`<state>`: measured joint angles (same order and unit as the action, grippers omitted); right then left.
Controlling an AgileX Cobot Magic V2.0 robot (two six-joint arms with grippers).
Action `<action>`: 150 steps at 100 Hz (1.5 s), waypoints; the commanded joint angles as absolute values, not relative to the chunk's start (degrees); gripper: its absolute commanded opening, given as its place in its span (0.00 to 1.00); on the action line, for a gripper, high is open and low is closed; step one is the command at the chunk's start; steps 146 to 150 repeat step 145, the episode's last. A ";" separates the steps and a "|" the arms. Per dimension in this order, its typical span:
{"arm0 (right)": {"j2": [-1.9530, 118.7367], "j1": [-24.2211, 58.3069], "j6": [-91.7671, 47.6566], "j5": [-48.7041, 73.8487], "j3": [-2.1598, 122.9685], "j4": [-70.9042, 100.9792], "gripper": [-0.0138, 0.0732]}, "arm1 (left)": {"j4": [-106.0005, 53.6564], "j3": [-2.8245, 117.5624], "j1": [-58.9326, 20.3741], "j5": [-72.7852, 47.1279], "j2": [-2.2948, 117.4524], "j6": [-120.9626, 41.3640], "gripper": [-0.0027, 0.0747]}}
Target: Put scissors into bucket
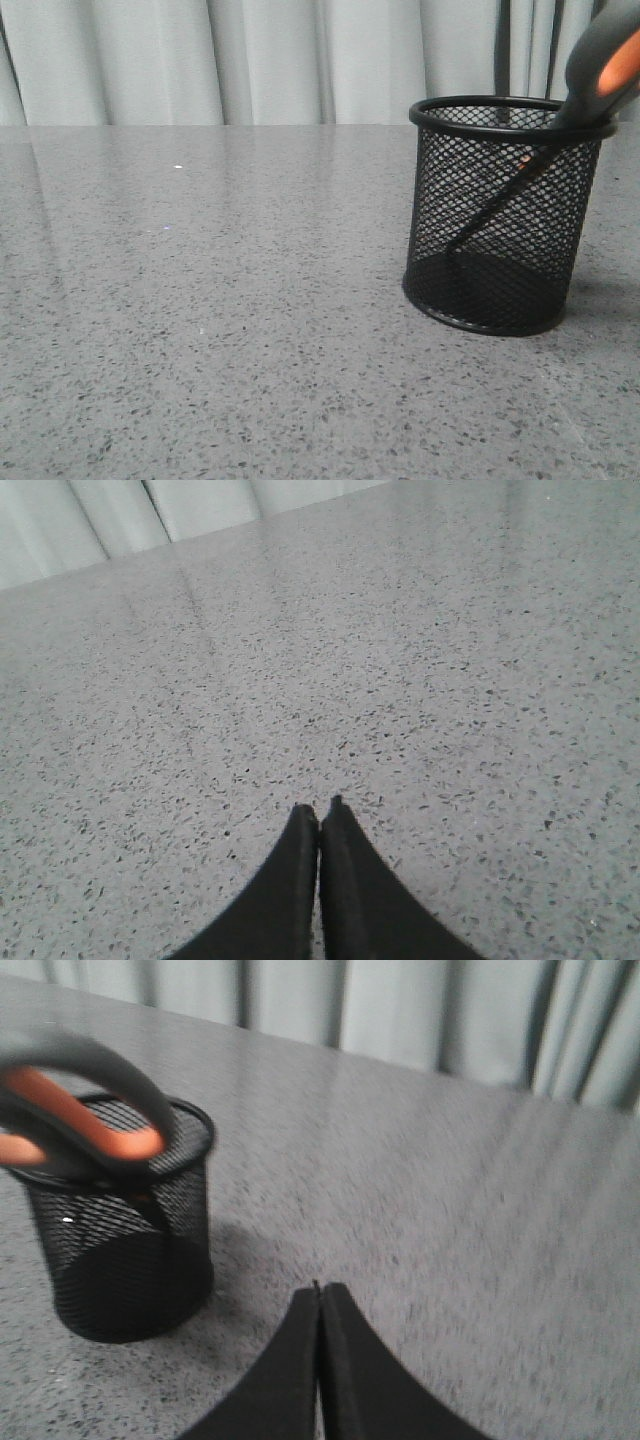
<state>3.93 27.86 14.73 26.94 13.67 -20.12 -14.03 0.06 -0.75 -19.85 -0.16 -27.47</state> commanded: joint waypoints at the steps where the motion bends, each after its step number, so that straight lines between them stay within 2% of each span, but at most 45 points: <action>1: 4.68 17.77 8.42 14.04 10.05 -11.15 0.08 | -14.36 -1.40 -0.65 -16.37 -1.63 -26.73 0.01; 13: 3.87 6.75 3.55 3.86 4.21 -6.68 0.08 | -14.36 -1.40 -0.65 -16.37 -1.63 -26.73 0.01; 32: -2.04 -1.38 3.55 9.87 1.46 -3.02 0.08 | -14.36 -1.40 -0.65 -16.37 -1.63 -26.73 0.01; 43: -1.78 -2.08 3.55 9.02 -1.80 -1.57 0.08 | -14.46 -1.40 -0.65 -16.37 -1.63 -26.73 0.01; 62: -1.78 -2.08 3.42 18.09 -1.54 -1.29 0.08 | -14.46 -1.40 -0.65 -16.37 -1.63 -26.73 0.01; 150: -1.78 -2.08 3.32 17.55 -1.54 -1.29 0.08 | -14.46 -1.40 -0.65 -16.37 -1.63 -26.73 0.01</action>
